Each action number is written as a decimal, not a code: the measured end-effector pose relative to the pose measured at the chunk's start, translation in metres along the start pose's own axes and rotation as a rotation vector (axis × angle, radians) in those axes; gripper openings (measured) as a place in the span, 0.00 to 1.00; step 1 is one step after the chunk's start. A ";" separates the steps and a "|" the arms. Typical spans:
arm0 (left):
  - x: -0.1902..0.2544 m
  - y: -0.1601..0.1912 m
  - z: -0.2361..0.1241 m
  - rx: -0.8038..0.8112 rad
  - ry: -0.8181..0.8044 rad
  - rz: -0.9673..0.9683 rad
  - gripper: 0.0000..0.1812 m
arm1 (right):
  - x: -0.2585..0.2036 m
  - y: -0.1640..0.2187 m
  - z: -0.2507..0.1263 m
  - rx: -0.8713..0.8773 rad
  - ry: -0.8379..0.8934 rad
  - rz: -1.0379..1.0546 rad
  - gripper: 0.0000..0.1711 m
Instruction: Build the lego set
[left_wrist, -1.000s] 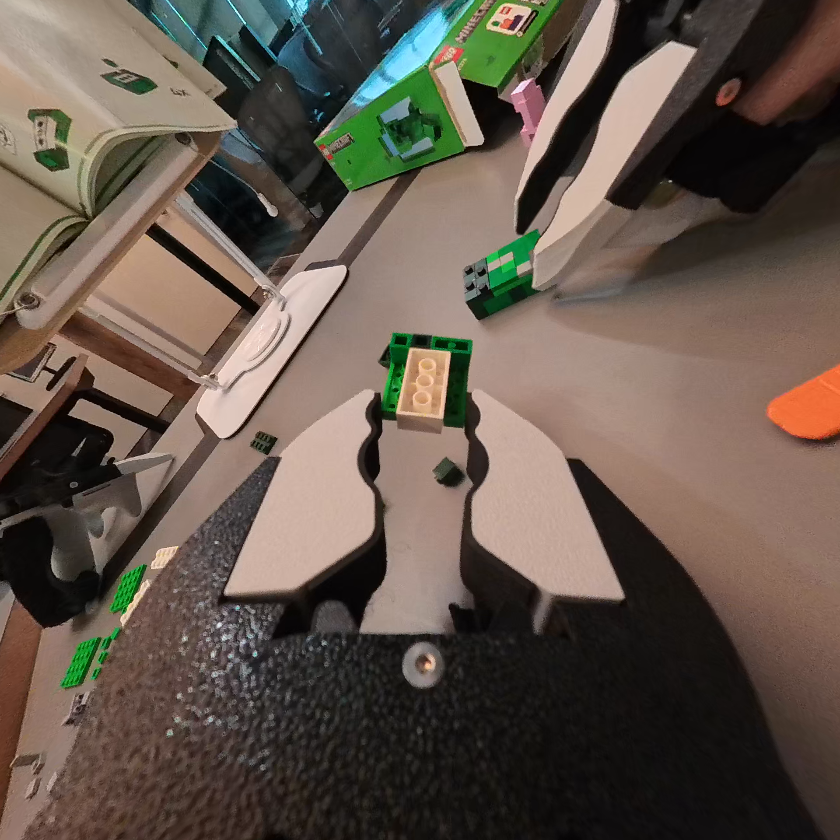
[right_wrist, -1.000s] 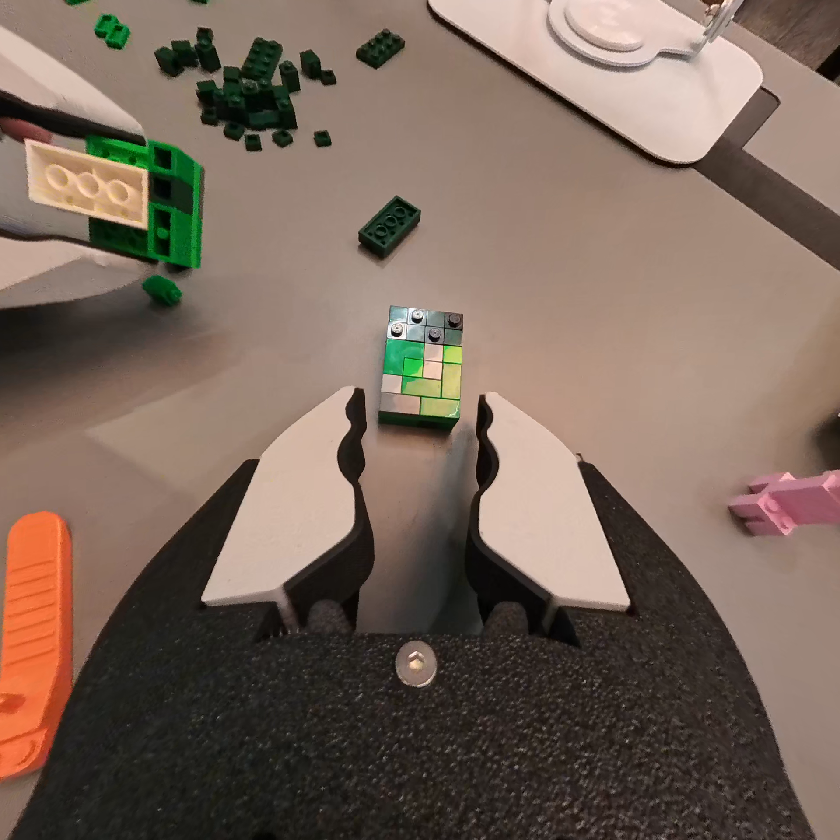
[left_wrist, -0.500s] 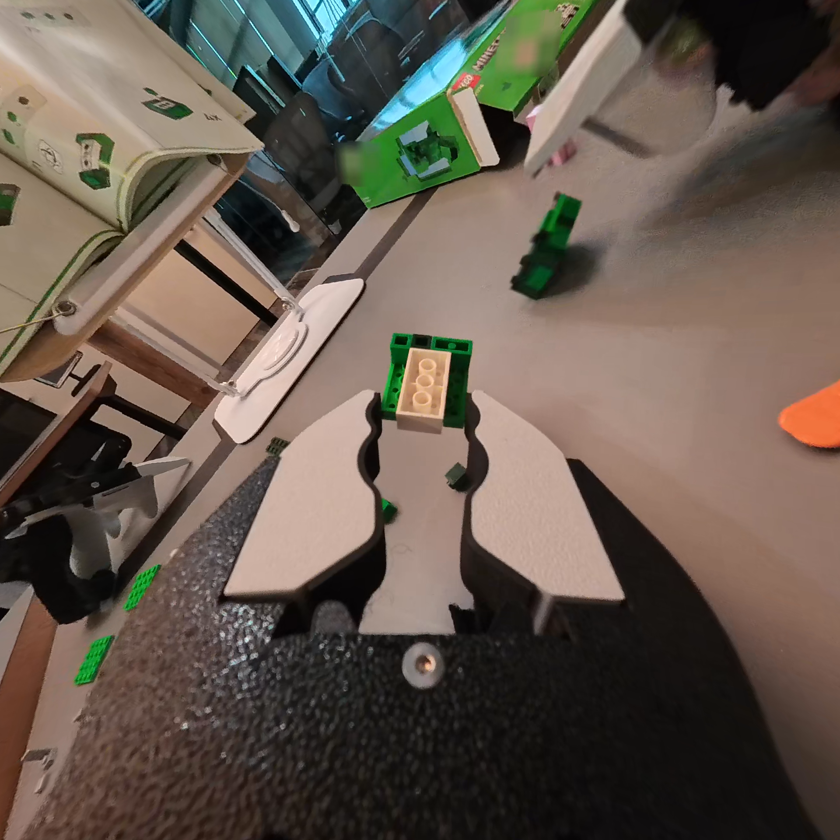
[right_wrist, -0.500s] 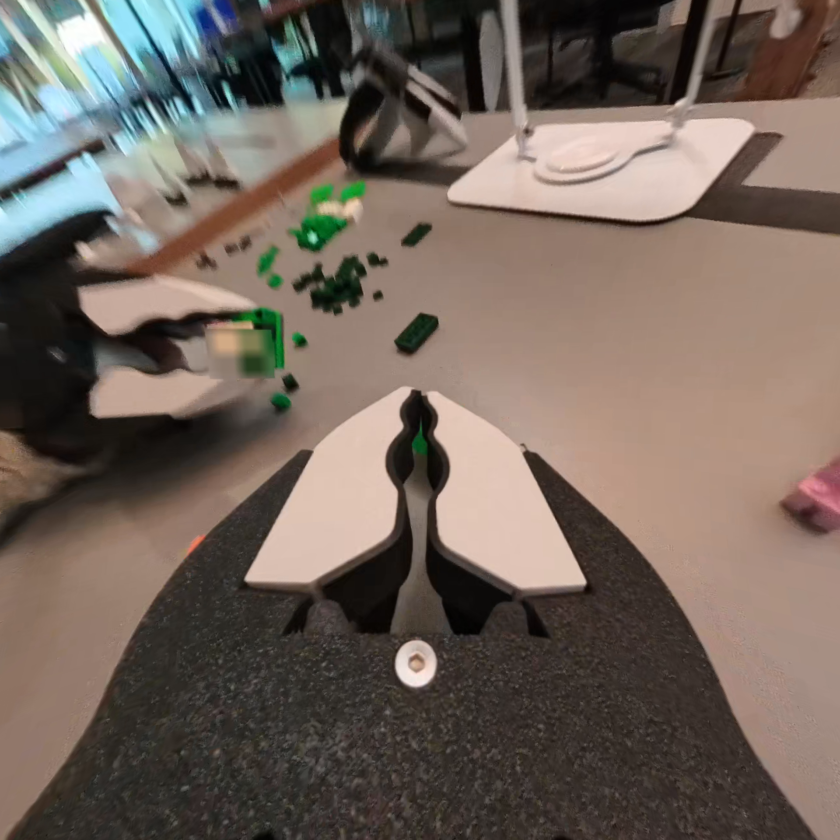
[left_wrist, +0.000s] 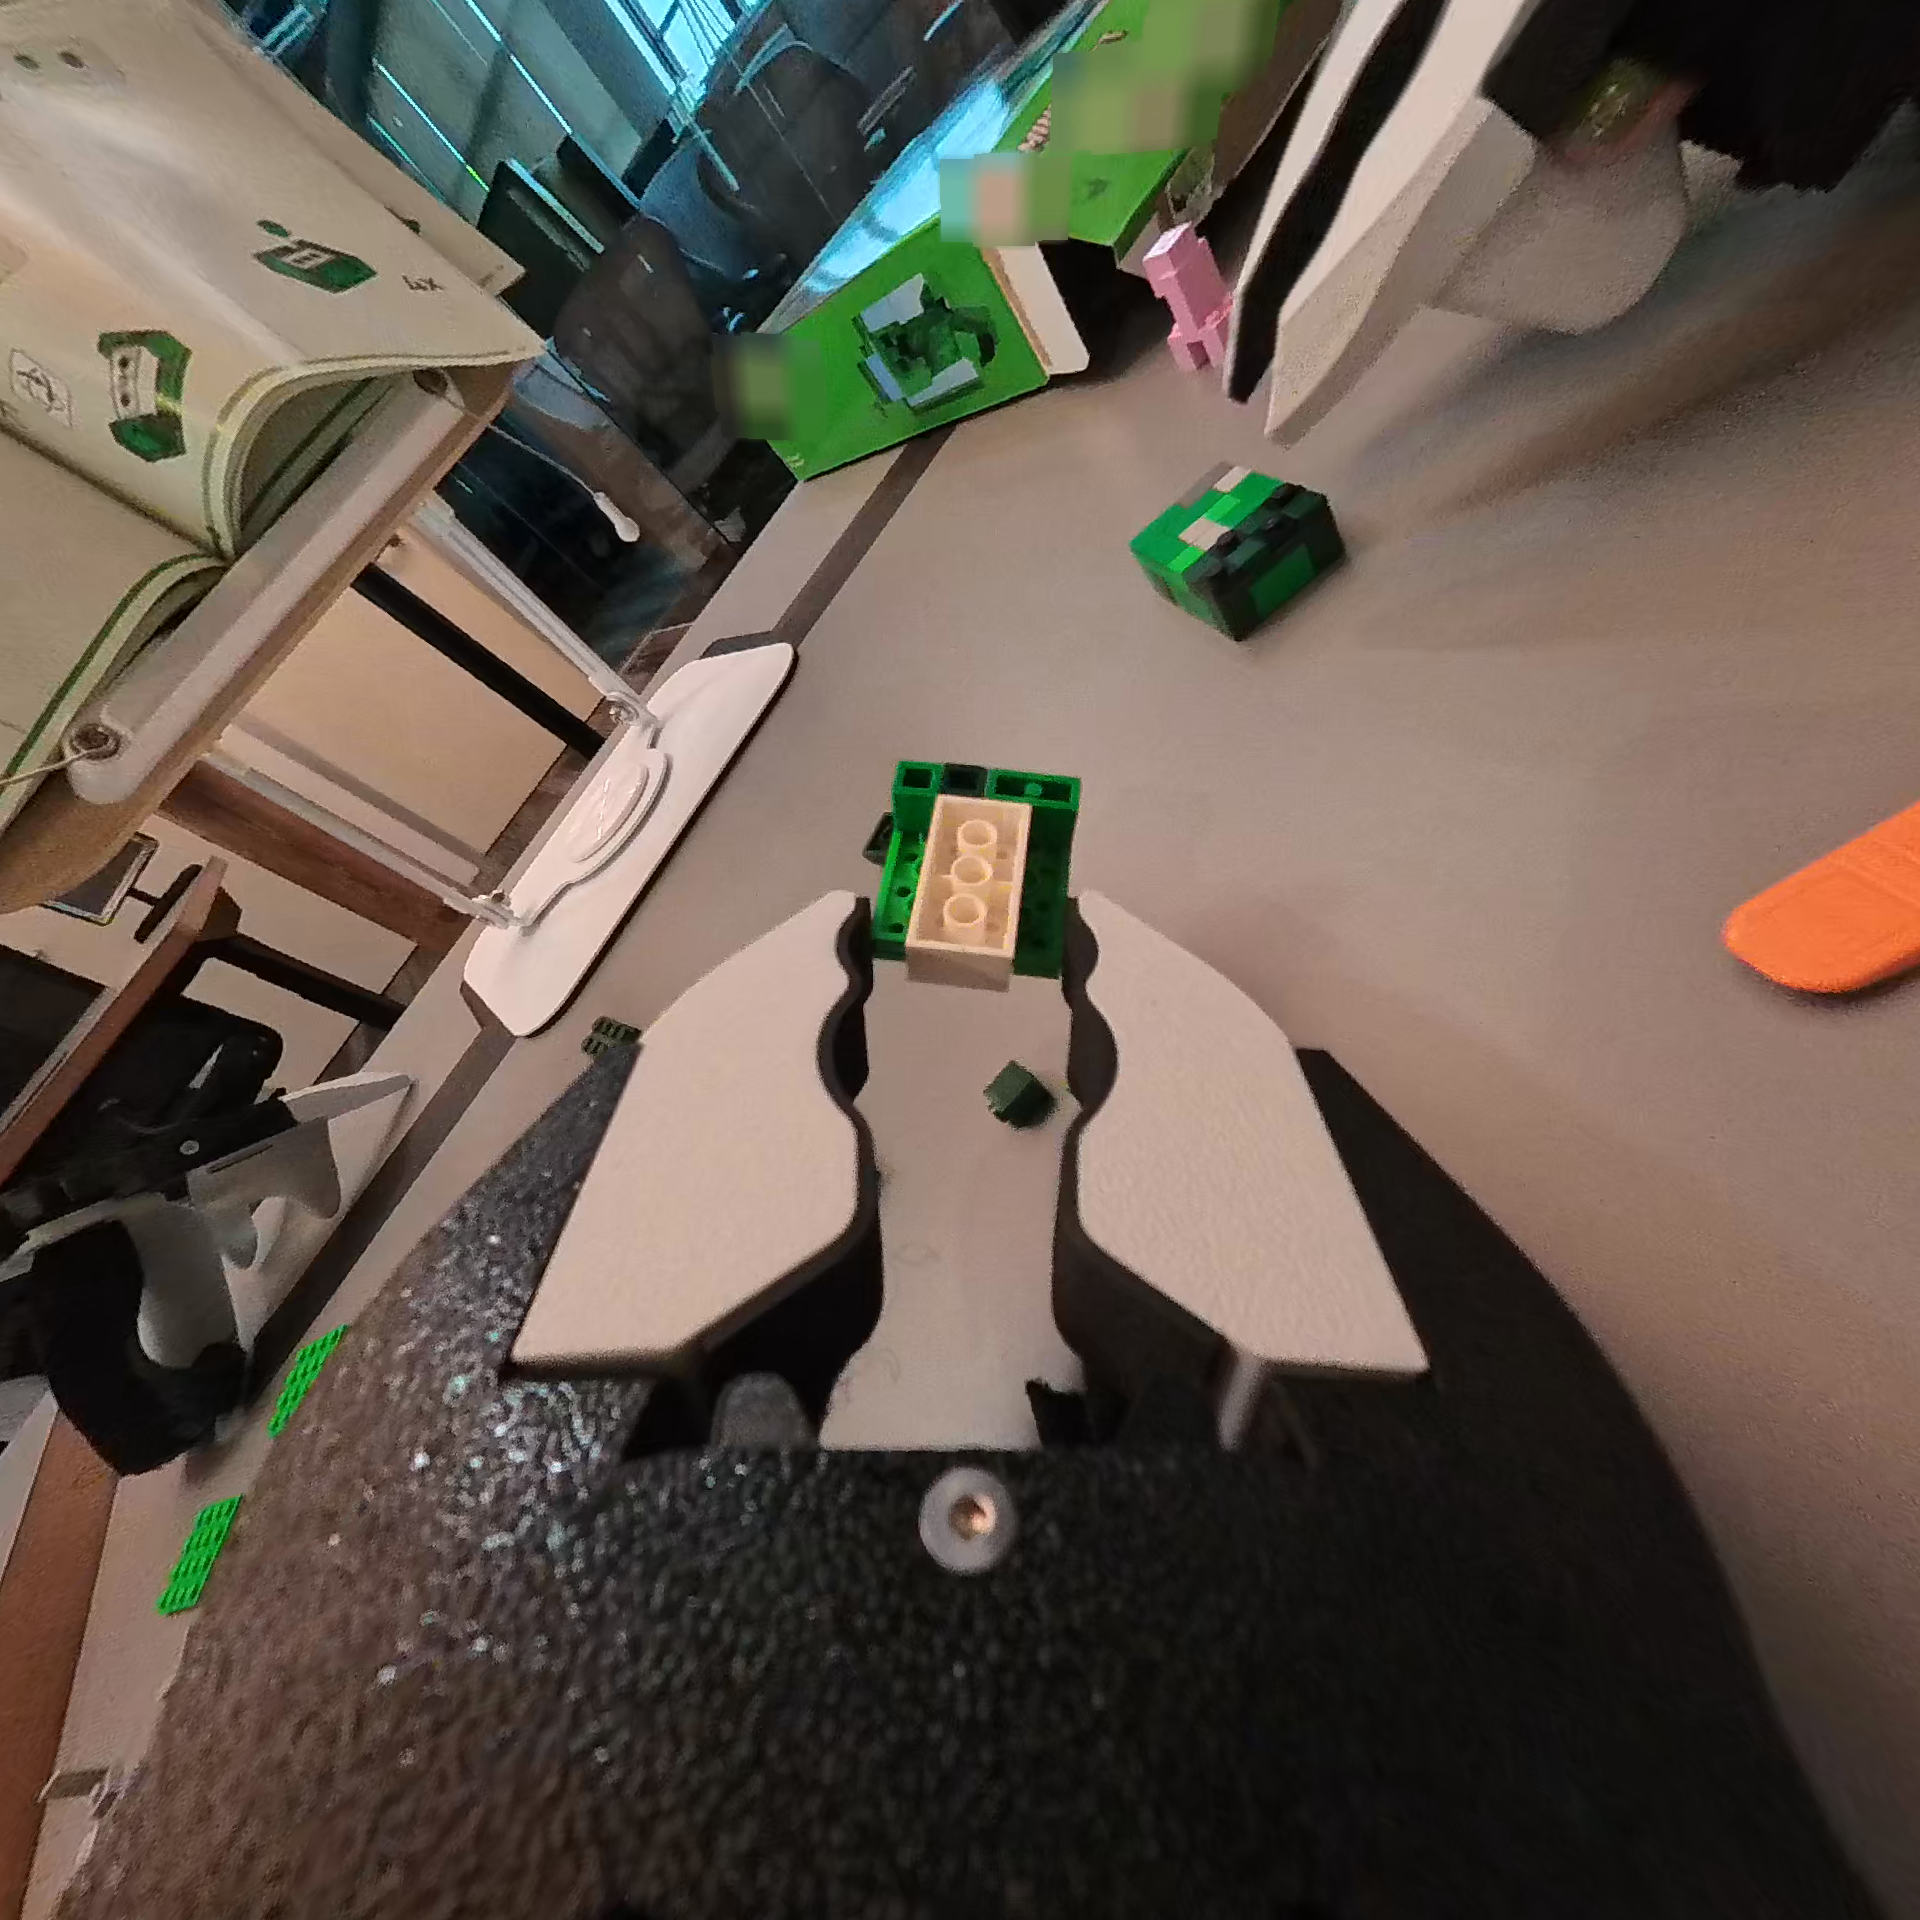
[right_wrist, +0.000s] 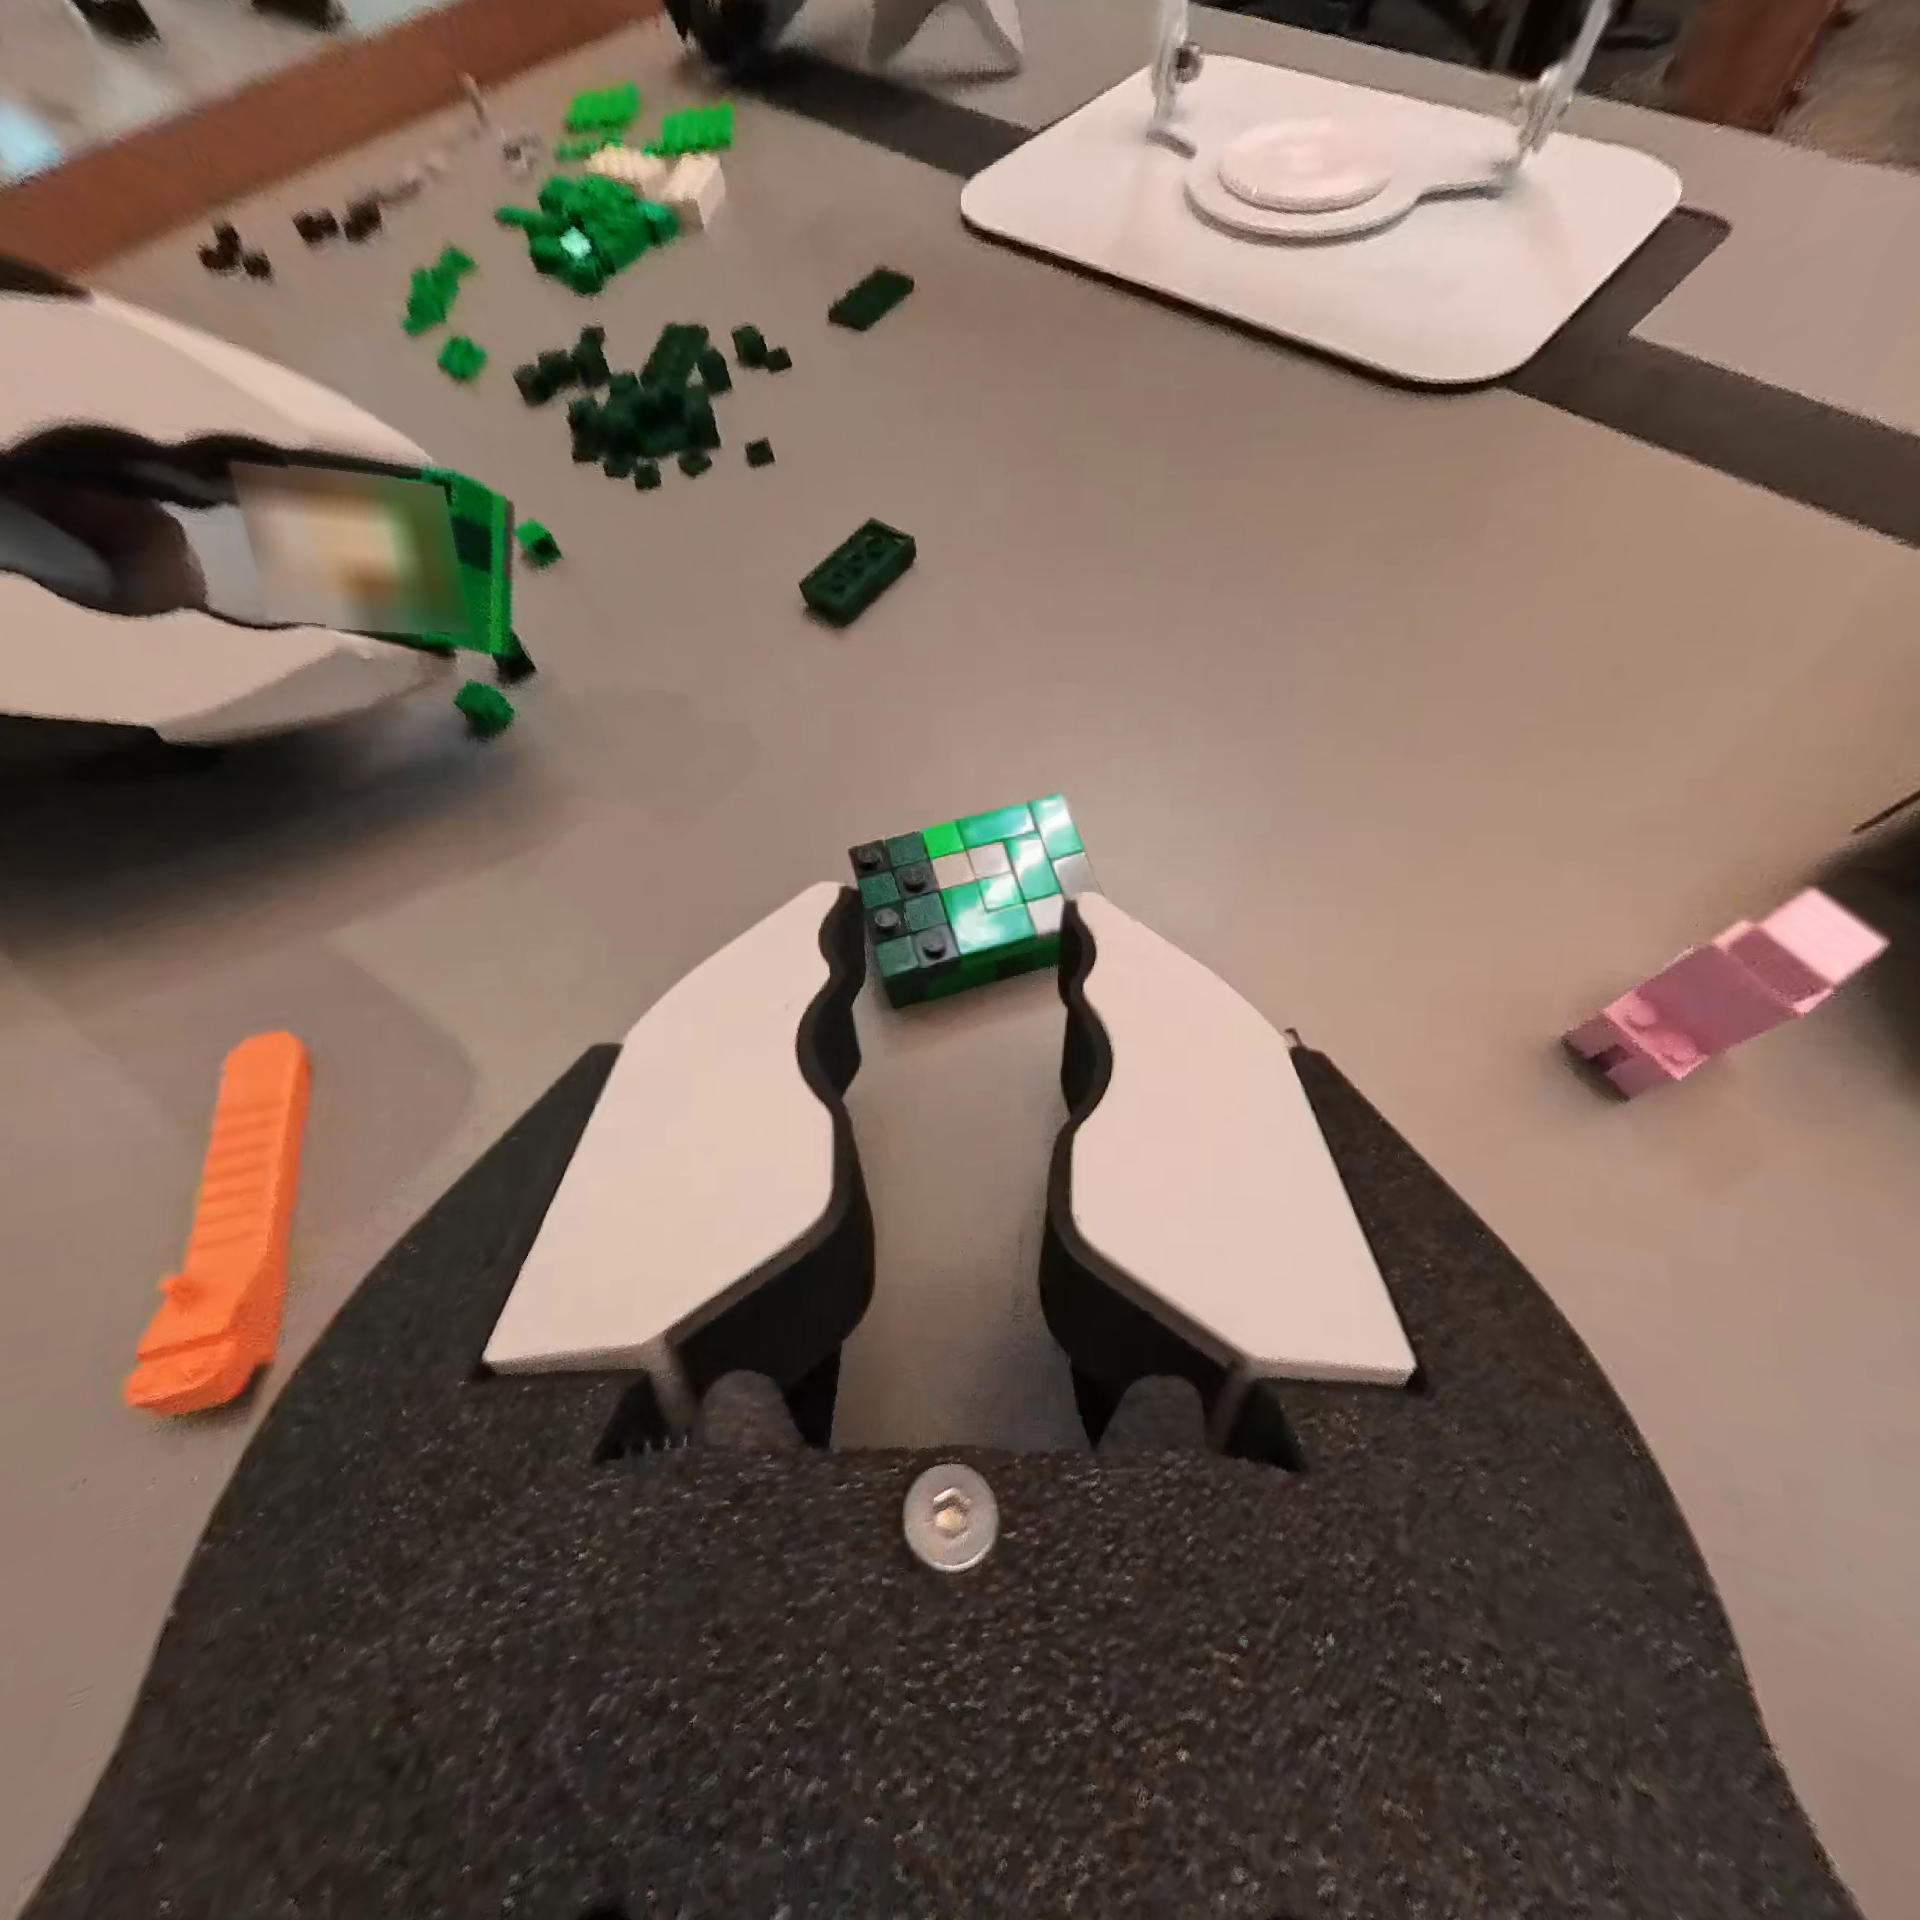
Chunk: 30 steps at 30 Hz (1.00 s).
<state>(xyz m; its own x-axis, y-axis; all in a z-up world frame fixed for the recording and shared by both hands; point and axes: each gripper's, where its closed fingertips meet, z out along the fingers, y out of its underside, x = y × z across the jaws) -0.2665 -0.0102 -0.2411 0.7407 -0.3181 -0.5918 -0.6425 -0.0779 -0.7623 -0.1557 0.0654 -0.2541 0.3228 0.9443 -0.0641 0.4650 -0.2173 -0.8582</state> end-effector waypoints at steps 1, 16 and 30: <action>0.000 0.000 0.000 -0.001 0.002 0.000 0.20 | -0.001 0.000 0.001 -0.004 0.014 -0.034 0.20; -0.008 -0.001 -0.002 0.011 -0.016 -0.067 0.20 | -0.017 -0.041 0.001 0.291 0.320 -0.416 0.11; -0.004 0.002 0.000 -0.008 -0.014 -0.025 0.20 | -0.020 -0.042 0.002 0.298 0.340 -0.465 0.05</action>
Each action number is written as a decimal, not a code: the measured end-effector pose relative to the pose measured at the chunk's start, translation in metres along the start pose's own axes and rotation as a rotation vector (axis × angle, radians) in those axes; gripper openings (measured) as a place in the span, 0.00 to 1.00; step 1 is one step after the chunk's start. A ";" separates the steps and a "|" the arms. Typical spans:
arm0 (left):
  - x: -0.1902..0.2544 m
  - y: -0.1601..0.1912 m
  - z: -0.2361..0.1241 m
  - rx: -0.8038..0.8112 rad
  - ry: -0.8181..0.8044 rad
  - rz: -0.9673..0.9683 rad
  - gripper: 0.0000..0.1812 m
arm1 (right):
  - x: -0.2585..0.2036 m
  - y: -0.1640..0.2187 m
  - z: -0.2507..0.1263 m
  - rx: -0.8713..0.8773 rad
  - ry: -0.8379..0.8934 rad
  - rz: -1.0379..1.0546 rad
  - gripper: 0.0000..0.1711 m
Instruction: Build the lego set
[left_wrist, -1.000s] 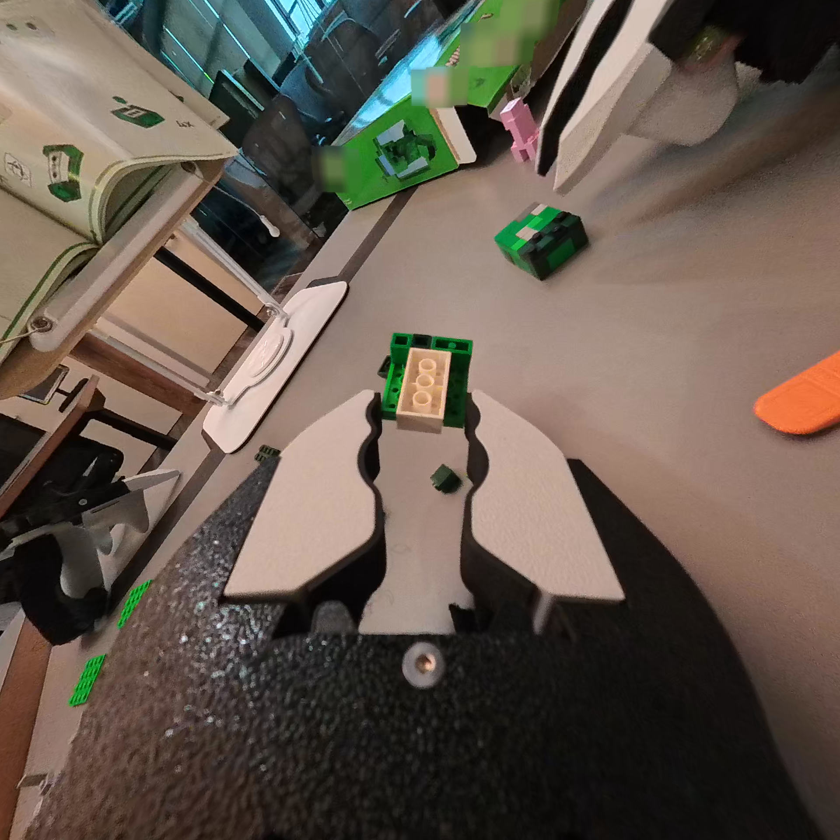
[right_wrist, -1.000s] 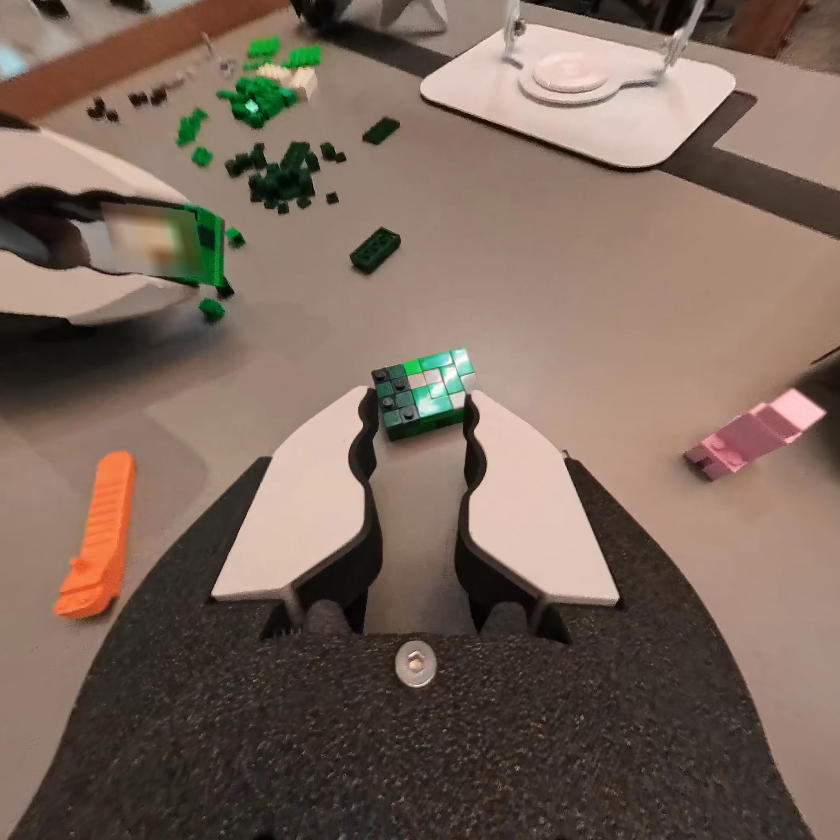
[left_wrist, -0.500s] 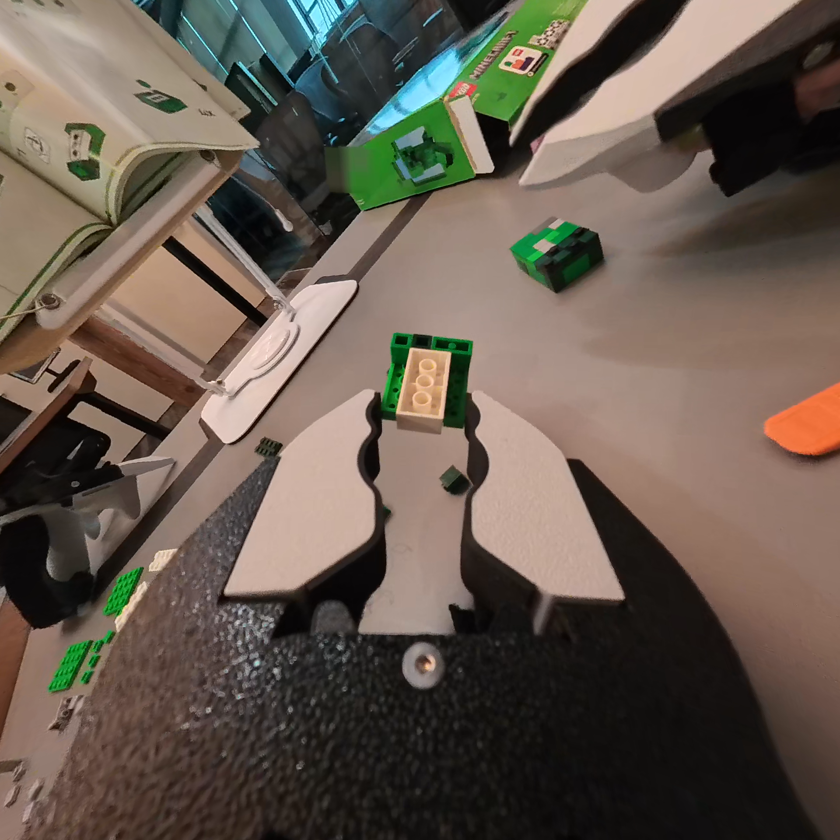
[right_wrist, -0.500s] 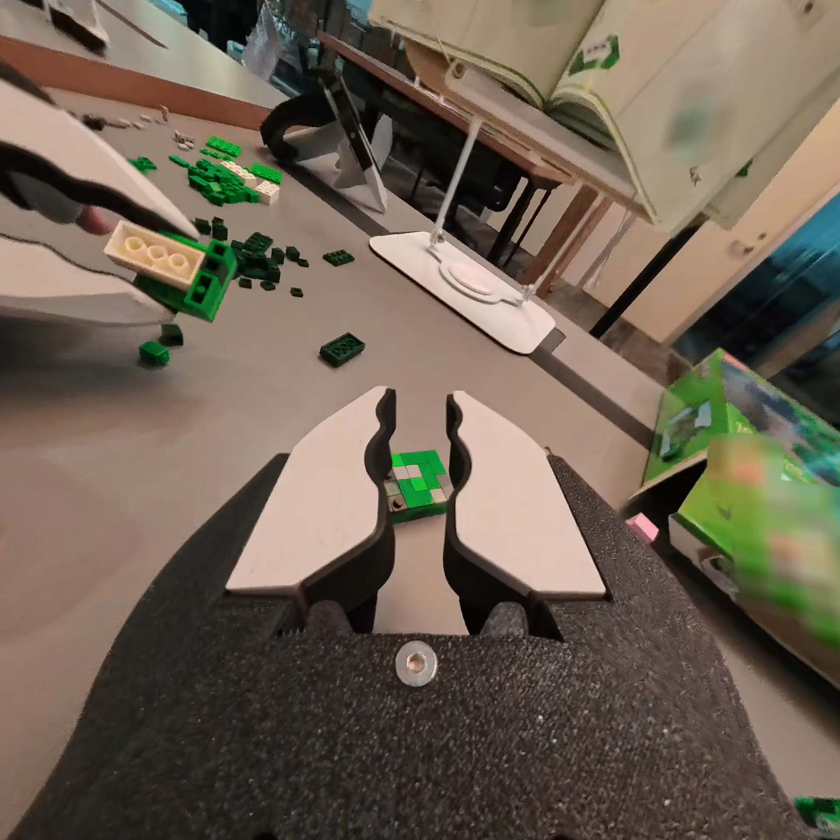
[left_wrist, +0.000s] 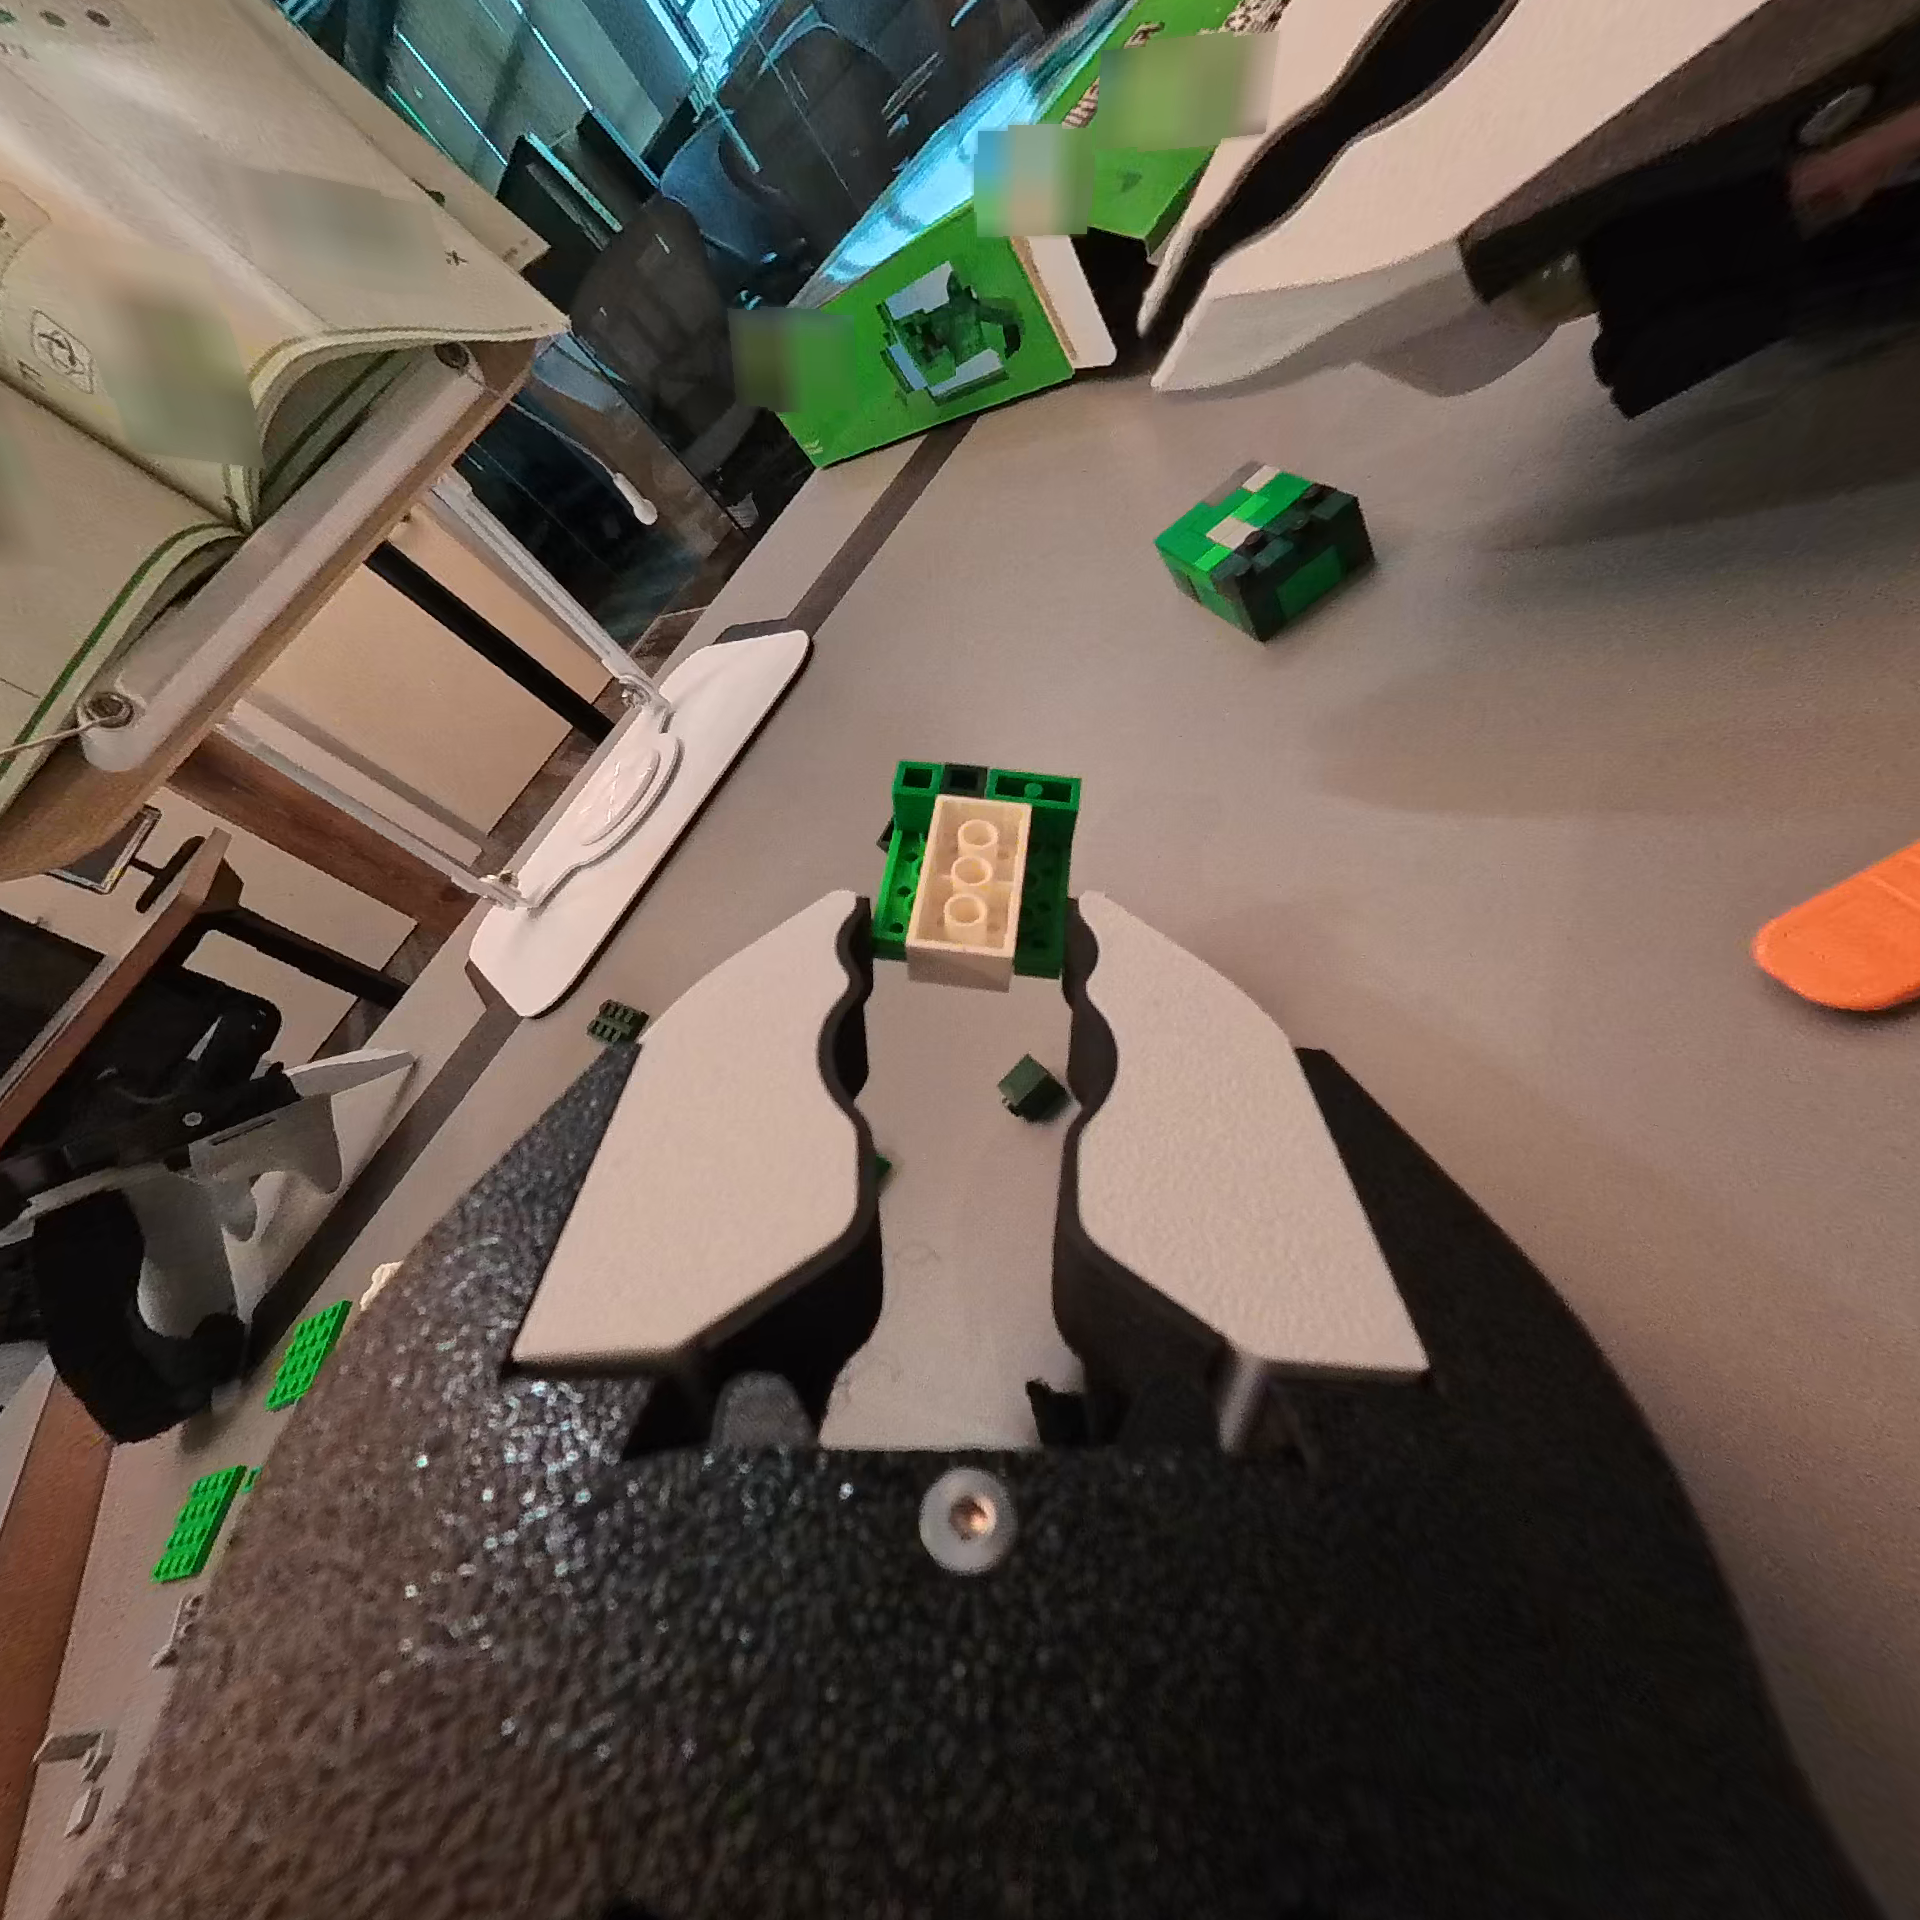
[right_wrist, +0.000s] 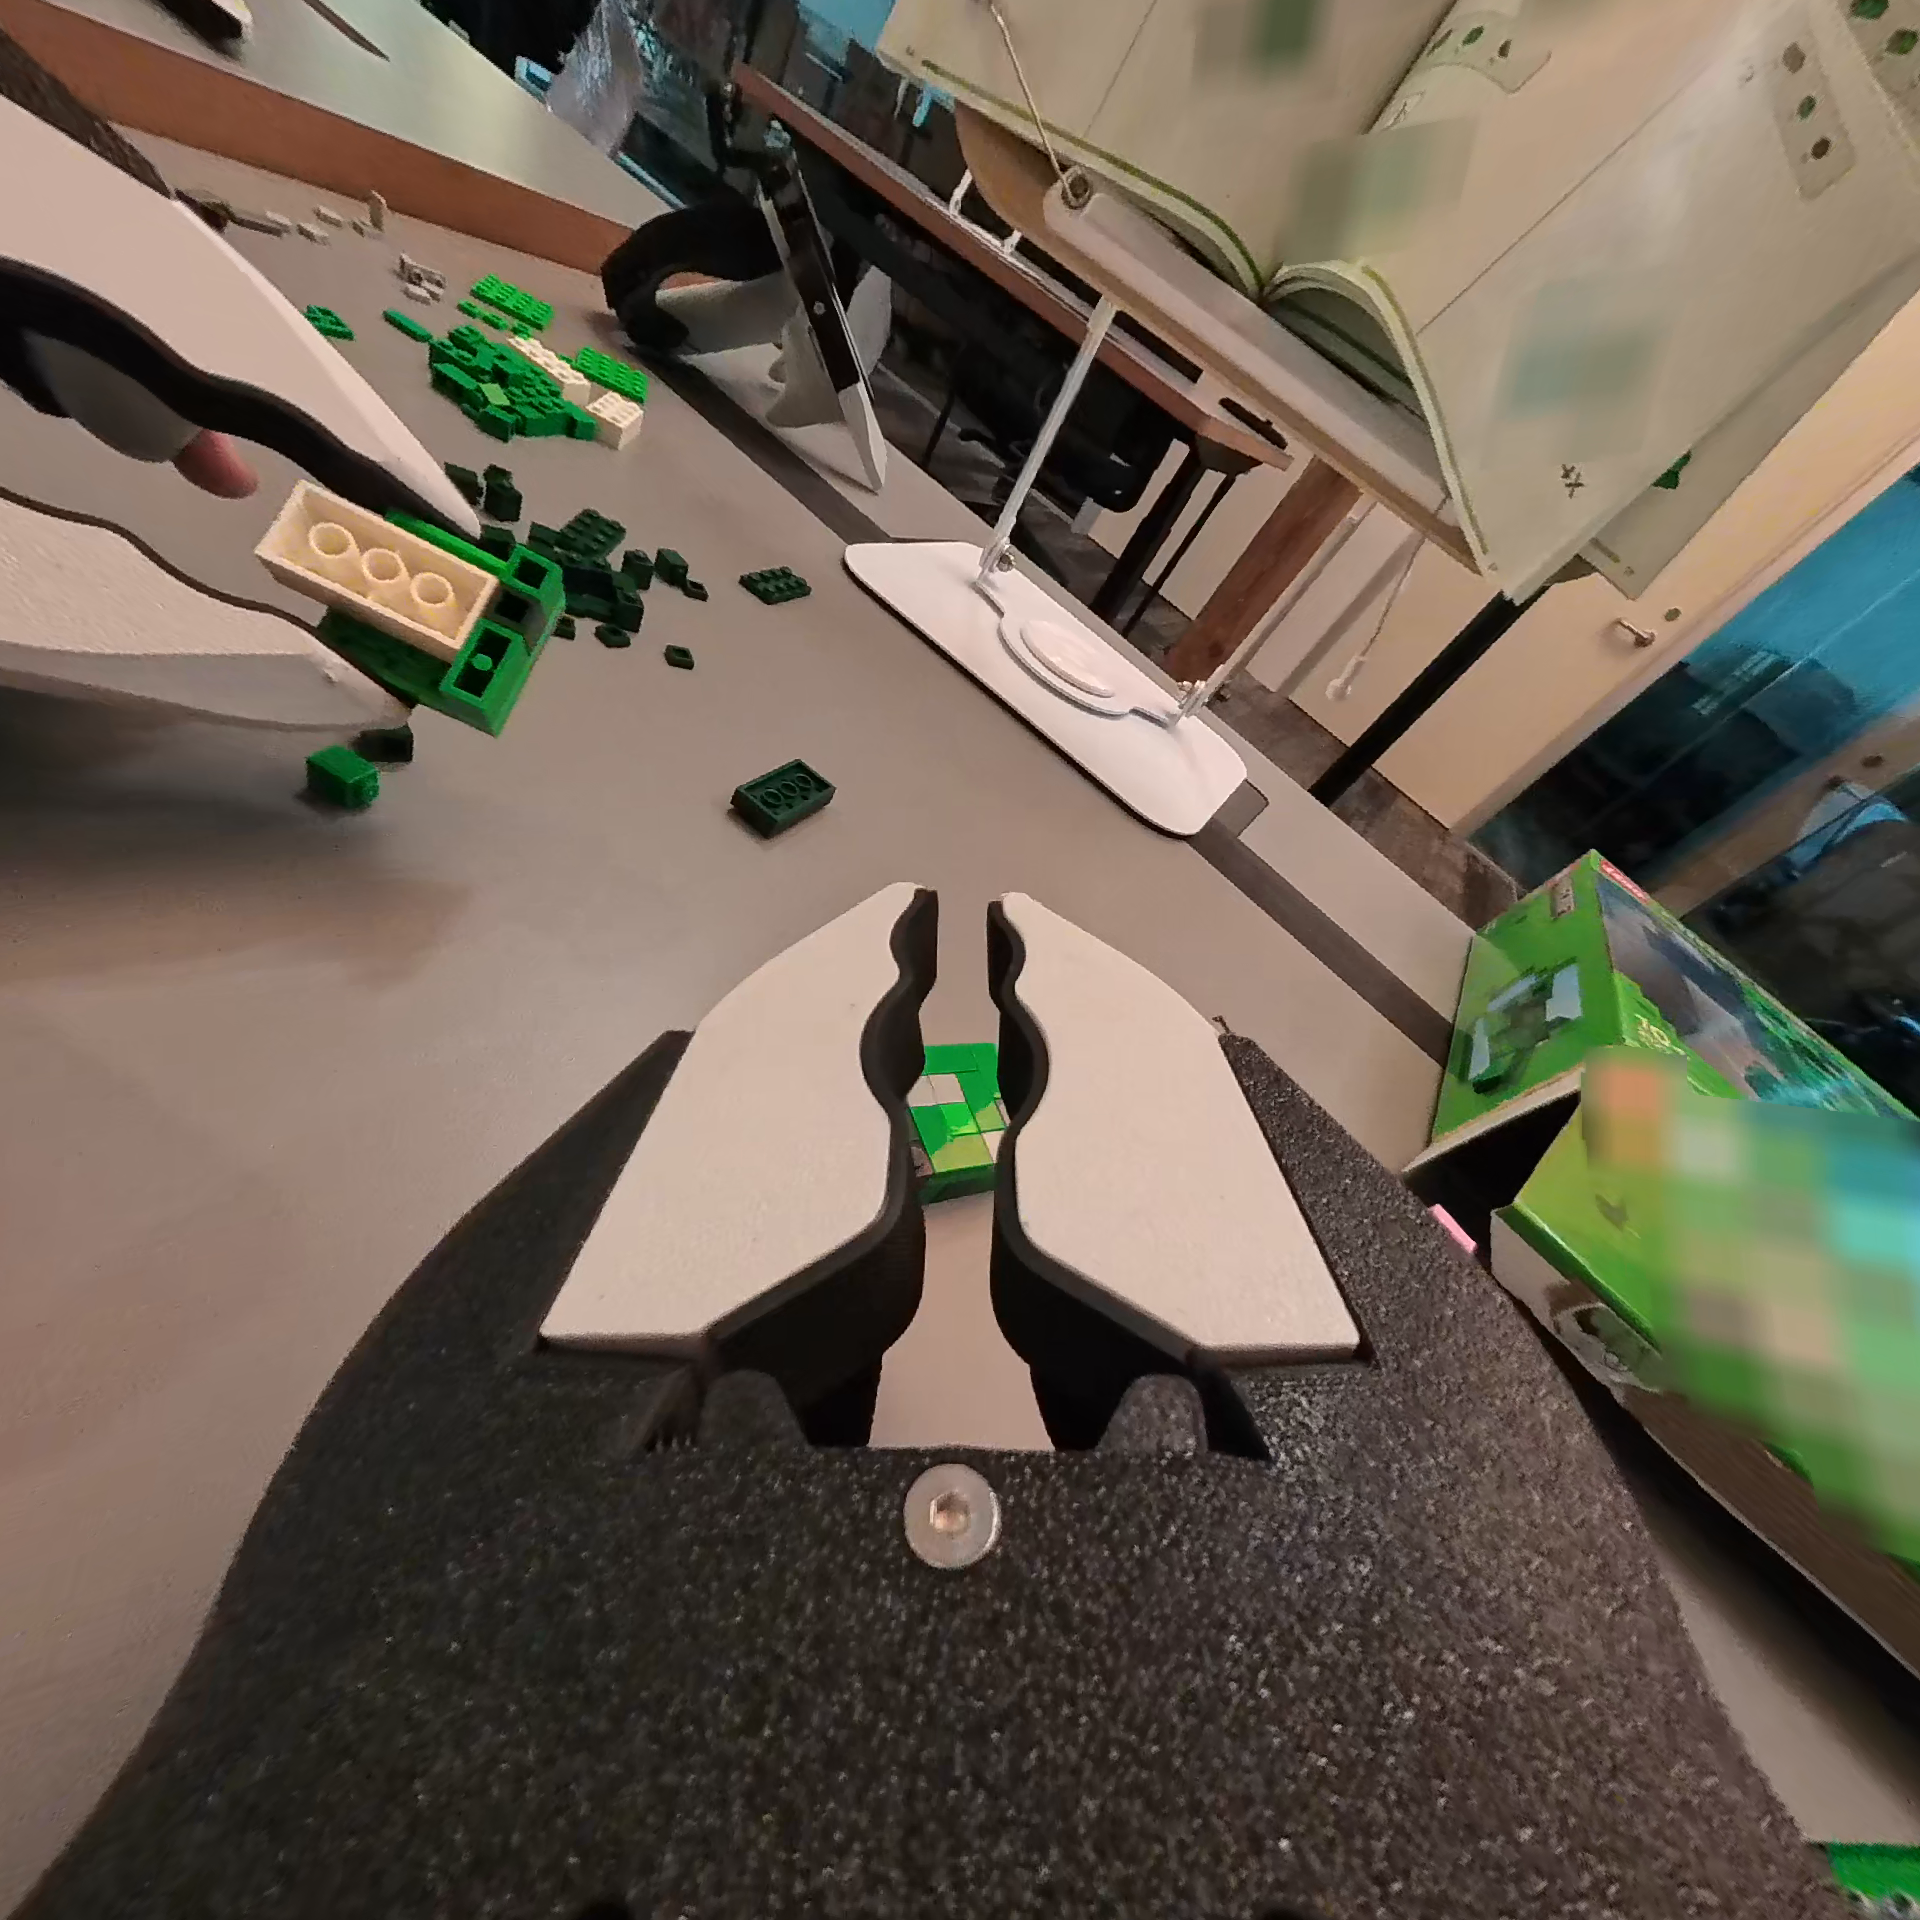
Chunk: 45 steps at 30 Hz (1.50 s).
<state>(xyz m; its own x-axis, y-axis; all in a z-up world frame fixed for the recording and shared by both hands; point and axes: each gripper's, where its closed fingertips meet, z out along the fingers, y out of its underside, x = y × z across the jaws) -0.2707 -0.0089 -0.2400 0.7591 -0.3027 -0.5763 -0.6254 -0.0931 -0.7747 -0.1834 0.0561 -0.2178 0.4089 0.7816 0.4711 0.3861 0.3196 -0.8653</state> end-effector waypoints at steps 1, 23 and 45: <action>0.000 0.000 0.000 -0.001 0.000 0.002 0.20 | -0.001 0.000 0.000 -0.002 -0.001 -0.007 0.05; -0.004 -0.002 -0.002 0.017 -0.012 -0.026 0.20 | -0.007 -0.006 -0.001 0.043 -0.016 -0.056 0.02; -0.061 0.033 -0.019 -0.036 -0.108 -0.184 0.20 | -0.027 -0.011 -0.003 0.036 -0.161 -0.064 0.10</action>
